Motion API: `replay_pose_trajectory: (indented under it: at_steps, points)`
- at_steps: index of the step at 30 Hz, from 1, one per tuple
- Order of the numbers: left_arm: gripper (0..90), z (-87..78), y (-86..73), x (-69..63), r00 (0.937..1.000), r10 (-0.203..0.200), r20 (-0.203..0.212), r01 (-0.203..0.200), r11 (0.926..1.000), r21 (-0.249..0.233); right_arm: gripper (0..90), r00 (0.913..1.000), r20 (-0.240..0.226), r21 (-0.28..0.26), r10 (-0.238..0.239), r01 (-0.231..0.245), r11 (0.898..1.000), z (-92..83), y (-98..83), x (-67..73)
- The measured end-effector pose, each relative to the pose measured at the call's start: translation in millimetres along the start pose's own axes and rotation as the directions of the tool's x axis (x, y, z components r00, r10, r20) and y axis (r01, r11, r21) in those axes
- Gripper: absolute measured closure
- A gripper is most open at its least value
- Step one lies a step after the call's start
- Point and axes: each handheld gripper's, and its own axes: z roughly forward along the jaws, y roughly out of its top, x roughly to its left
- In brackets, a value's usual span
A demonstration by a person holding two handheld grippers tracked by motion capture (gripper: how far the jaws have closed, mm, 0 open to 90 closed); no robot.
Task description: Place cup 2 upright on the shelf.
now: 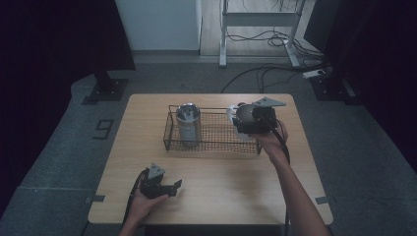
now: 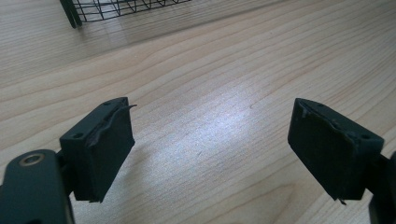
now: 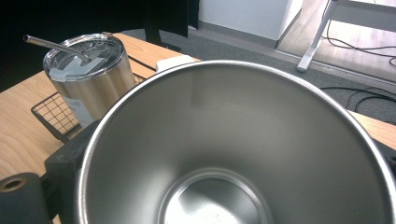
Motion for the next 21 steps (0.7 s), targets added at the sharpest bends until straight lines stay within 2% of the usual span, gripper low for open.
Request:
replay_pose_trajectory:
  at_steps: [21]
  points:
    - [14.4, 1.8, -0.9, -1.1, 1.0, 0.007, 0.002, -0.007, 0.9999, 0.008, 5.7, 0.9996, 0.008, 0.018, 0.028, -0.029, 0.999, 27.0, 3.7, -10.9]
